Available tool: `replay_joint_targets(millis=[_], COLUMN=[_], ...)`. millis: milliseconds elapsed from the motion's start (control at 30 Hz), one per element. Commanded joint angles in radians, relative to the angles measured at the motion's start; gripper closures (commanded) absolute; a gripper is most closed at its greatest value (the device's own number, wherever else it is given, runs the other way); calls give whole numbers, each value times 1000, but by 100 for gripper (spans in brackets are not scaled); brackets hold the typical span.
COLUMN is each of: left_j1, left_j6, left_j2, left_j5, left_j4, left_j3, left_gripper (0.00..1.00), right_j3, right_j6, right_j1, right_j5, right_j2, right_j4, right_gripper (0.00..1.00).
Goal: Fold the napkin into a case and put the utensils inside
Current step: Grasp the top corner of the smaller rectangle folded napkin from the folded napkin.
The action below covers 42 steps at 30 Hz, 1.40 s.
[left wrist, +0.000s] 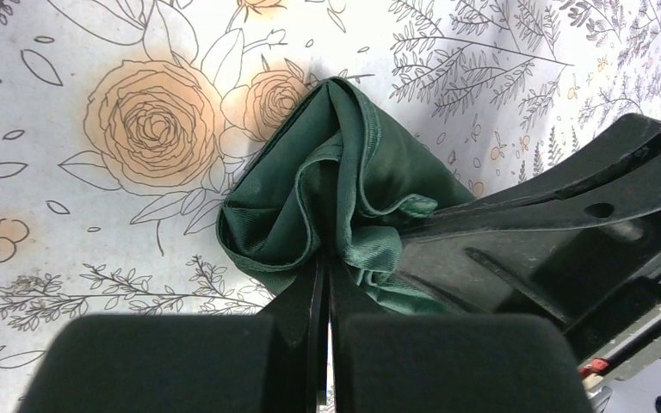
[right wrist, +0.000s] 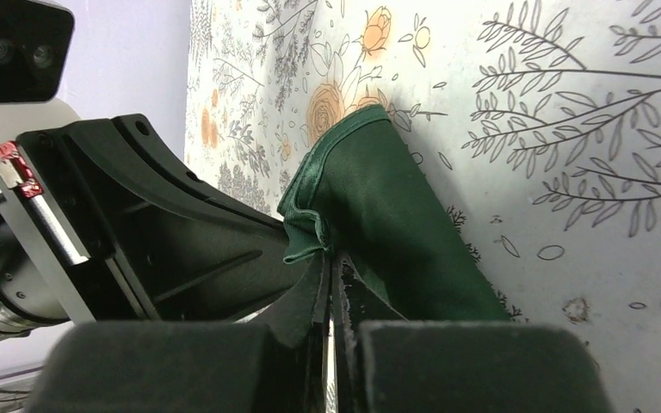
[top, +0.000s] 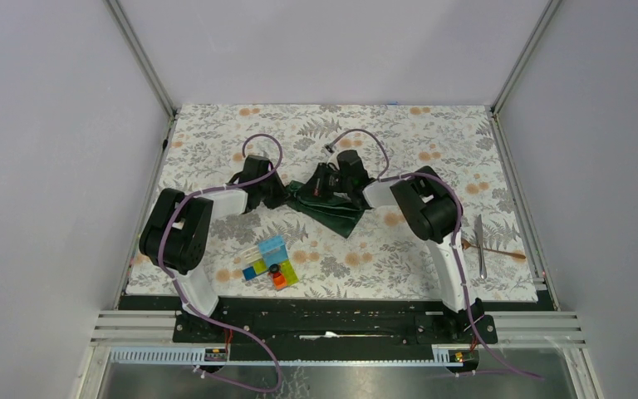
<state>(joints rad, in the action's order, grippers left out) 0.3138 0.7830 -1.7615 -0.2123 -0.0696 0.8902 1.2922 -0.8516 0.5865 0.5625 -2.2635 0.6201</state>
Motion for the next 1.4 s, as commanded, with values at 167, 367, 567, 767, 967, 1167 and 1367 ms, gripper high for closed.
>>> replay_joint_targets(millis=[167,367,567,767,967,1167,1367], left_j1=[-6,-7,-19,-19,-19,-19,-19], left_j6=[6,21,6,-1,-3,-4,-5], left_j2=[53,70,85,83,91,97,94], left_j5=[-44,-6,15,7,2,-3,-4], left_j4=[19,30,40,32,26,26,33], left_j3=[93,44,6,-15,-23,-19,-2], left_gripper=[100,100,100,100,100,100,100], right_j3=[86,86,30,61,117,153,142], right_j6=[217,243,153,153,137,124,83], right_j1=[103,76,32,6,4,5,16], right_j5=[-92,-31,44,56,69,86,113], right_j2=[-52,6,79,87,44,12,-20], right_j4=[-159,-200,-132,-150,-155,-150,-108], right_gripper=[100,86,68,60,58,68,78])
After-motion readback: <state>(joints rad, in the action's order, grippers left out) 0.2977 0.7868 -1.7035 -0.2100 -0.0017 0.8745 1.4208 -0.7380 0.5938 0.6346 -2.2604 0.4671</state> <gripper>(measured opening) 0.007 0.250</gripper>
